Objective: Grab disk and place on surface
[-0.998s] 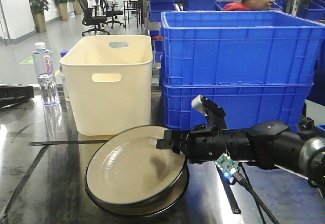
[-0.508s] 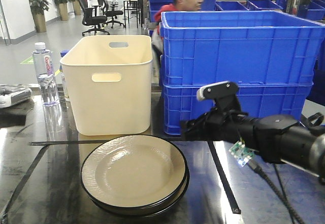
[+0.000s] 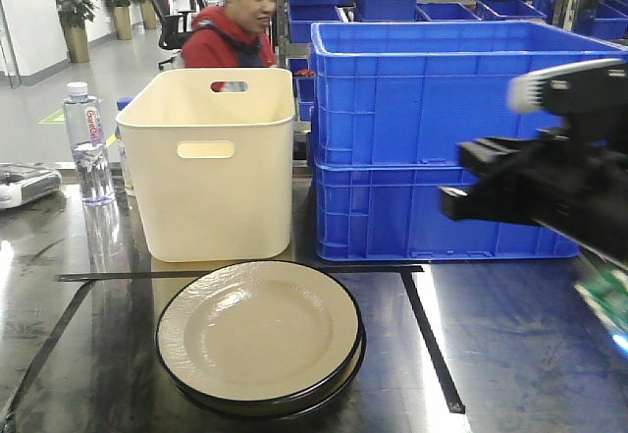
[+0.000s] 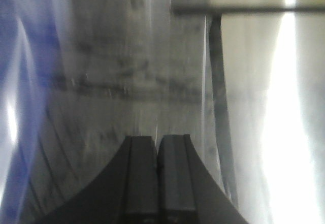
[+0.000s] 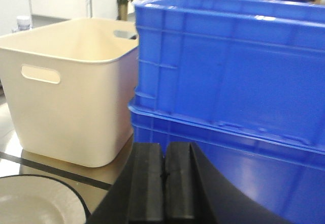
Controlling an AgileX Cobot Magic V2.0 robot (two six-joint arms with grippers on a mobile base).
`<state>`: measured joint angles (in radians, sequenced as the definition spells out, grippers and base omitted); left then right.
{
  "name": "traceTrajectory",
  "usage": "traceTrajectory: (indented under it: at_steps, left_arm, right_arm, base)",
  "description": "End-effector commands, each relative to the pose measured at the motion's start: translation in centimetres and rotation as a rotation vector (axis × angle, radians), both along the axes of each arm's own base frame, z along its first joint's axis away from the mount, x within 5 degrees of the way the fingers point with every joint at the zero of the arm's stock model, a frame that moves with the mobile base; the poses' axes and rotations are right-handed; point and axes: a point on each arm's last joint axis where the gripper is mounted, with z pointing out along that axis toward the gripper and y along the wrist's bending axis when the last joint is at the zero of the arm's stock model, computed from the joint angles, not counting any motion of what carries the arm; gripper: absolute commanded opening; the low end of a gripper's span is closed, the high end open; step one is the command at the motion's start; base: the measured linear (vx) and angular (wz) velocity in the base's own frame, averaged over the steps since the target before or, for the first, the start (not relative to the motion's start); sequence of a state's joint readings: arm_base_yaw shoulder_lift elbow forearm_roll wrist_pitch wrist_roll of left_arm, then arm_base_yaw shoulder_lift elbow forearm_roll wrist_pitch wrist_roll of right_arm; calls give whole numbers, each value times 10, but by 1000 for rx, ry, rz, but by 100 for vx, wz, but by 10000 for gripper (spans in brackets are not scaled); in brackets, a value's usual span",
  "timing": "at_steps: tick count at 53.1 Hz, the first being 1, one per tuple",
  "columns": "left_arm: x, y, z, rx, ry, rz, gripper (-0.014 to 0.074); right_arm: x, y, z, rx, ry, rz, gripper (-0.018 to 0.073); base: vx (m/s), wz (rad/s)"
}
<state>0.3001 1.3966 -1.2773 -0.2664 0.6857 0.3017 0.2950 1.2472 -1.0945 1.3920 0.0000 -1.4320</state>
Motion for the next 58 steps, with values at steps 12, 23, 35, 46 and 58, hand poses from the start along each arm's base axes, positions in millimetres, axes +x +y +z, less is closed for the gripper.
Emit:
traceTrajectory:
  at_steps: [12,23,35,46,58]
  left_arm:
    - [-85,-55,32,100,-438,-194,-2]
    - [-156,-80,-11,6,-532,-243,-2]
    - [-197,-89,-45,5,-558,-260,-2]
    - [-208,-96,-54,-10,-544,-317,-2]
    - [-209,-100,-56,-26,-520,-359,-2]
  right_arm:
    - [-97,-35,-8,27,-99,-57,-12]
    - [-124,-48,-28,30,-108,-109,-9]
    - [-133,-50,-35,58,-102,-103,-9]
    - [-133,-50,-35,60,-102,-103,-9]
    - [-133,-50,-35,60,-102,-103,-9]
  base:
    - [0,0]
    - [0,0]
    - [0,0]
    - [0,0]
    - [0,0]
